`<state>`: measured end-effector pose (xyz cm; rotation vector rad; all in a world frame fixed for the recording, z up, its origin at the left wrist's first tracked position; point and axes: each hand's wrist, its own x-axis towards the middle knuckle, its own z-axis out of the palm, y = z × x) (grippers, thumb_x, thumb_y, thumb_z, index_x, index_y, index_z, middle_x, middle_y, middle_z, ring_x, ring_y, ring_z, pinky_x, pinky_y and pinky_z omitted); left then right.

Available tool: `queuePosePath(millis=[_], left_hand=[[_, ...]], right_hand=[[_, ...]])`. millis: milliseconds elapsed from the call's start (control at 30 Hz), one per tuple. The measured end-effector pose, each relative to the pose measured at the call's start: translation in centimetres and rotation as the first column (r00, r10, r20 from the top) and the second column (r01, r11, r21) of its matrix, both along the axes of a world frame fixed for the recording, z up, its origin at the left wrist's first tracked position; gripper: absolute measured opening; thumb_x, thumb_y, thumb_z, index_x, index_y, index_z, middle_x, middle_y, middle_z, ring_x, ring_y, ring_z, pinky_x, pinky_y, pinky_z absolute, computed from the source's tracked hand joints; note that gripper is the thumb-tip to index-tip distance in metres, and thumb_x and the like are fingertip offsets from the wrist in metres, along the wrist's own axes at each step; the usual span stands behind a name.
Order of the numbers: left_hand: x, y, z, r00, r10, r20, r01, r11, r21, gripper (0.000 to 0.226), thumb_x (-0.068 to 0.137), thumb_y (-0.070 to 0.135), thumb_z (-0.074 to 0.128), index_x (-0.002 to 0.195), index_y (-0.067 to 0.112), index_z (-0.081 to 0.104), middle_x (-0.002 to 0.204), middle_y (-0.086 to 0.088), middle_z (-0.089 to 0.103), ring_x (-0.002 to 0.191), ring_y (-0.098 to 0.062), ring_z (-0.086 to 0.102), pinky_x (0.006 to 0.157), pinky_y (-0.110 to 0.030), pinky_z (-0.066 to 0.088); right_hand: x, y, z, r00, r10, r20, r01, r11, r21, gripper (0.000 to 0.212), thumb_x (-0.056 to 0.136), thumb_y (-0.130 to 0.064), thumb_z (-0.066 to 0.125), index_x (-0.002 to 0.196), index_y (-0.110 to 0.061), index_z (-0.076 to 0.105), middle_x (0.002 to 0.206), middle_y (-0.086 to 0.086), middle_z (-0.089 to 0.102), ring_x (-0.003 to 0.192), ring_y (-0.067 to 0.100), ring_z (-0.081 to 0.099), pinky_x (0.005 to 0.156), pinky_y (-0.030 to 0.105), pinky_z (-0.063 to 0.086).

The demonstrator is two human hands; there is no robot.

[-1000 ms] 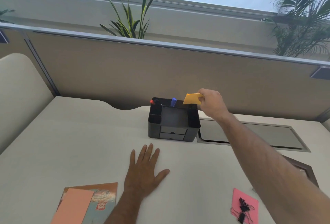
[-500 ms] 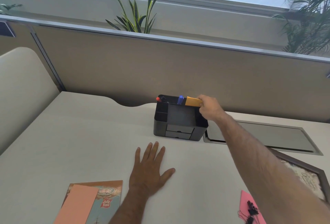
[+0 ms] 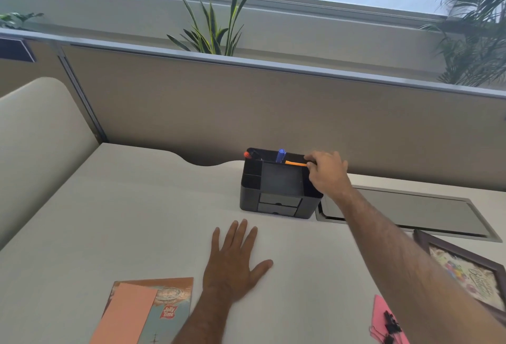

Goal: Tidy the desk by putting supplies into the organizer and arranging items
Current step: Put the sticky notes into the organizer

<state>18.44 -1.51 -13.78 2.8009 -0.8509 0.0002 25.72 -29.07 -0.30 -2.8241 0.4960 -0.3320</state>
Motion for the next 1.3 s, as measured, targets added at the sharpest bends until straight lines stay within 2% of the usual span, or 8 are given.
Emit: queuePosePath(millis=[267,400,500,600,733,900,1033,1300], left_hand=[[0.2,0.5,0.8,0.996,-0.012,-0.092,0.010,1.000,-0.024,0.076,0.089,0.076,0.022,0.137,0.025,0.053,0.148,-0.001,0.047,0.137,-0.021,0.043,0.110,-0.049,0.015],[-0.1,2.0,2.0,0.994,-0.020,-0.110,0.007,0.994,-0.113,0.075,0.085,0.068,0.027,0.141,0.022,0.047,0.150,0.001,0.042,0.141,-0.020,0.035,0.118,-0.042,0.016],[-0.7,4.0,3.2,0.997,-0.025,-0.067,0.013,0.984,-0.177,0.057,0.081,0.057,0.044,0.121,0.021,0.063,0.123,0.003,0.064,0.115,-0.020,0.060,0.097,-0.041,0.046],[-1.1,7.0,3.8,0.998,0.046,-0.031,-0.052,0.965,-0.257,0.047,0.076,0.055,0.051,0.108,0.024,0.068,0.104,0.009,0.069,0.095,-0.018,0.065,0.078,-0.035,0.051],[-1.3,11.5,5.2,0.979,0.183,-0.086,-0.196,0.961,-0.195,0.049,0.071,0.062,0.050,0.103,0.027,0.064,0.100,0.013,0.063,0.098,-0.017,0.056,0.081,-0.033,0.040],[-2.2,17.8,7.5,0.872,0.448,-0.198,-0.476,0.871,-0.124,0.038,0.066,0.056,0.071,0.081,0.028,0.051,0.082,0.012,0.052,0.086,-0.016,0.055,0.074,-0.032,0.042],[-3.0,21.1,8.2,0.752,0.554,-0.356,-0.582,0.813,0.035,0.070,0.045,0.074,0.078,0.089,0.030,0.045,0.090,0.012,0.051,0.082,-0.011,0.055,0.065,-0.028,0.042],[-2.5,21.4,7.9,0.610,0.628,-0.483,-0.692,0.720,0.062,0.087,0.041,0.055,0.092,0.103,0.021,0.042,0.100,0.000,0.055,0.090,-0.020,0.058,0.074,-0.030,0.049]], right_hand=[[-8.0,5.6,-3.5,0.823,0.079,0.563,-0.154,0.984,0.088,0.016,0.084,-0.019,0.064,0.100,-0.015,0.068,0.102,-0.002,0.069,0.098,0.022,0.057,0.088,0.038,0.043],[-14.3,9.4,-8.2,0.905,0.237,0.352,-0.255,0.967,0.005,0.027,0.088,-0.034,0.057,0.109,-0.019,0.066,0.110,-0.003,0.064,0.104,0.019,0.057,0.090,0.034,0.041],[-17.7,11.2,-11.5,0.971,0.211,0.116,-0.214,0.977,0.016,0.049,0.090,-0.052,0.045,0.125,-0.022,0.060,0.129,0.000,0.058,0.119,0.025,0.054,0.098,0.032,0.033],[-19.3,11.7,-12.8,0.990,0.113,-0.088,-0.115,0.993,-0.008,0.072,0.091,-0.067,0.030,0.147,-0.023,0.039,0.157,0.006,0.033,0.145,0.029,0.028,0.116,0.039,0.013],[-20.1,12.3,-12.1,0.970,0.023,-0.241,-0.032,0.999,-0.037,0.087,0.087,-0.078,0.012,0.157,-0.025,0.011,0.165,0.008,0.004,0.151,0.027,-0.001,0.121,0.050,-0.001],[-21.0,12.5,-11.3,0.946,0.028,-0.322,-0.040,0.999,-0.029,0.089,0.084,-0.080,0.002,0.156,-0.029,-0.004,0.164,0.006,-0.012,0.150,0.026,-0.014,0.119,0.054,-0.008],[-21.1,12.0,-11.2,0.929,0.066,-0.363,-0.068,0.998,0.005,0.089,0.083,-0.081,0.002,0.155,-0.030,-0.009,0.163,0.005,-0.018,0.149,0.025,-0.020,0.118,0.054,-0.010],[-21.0,11.8,-11.0,0.918,0.079,-0.388,-0.075,0.997,0.025,0.088,0.085,-0.081,0.006,0.155,-0.030,-0.011,0.162,0.005,-0.021,0.149,0.024,-0.021,0.118,0.054,-0.012]])
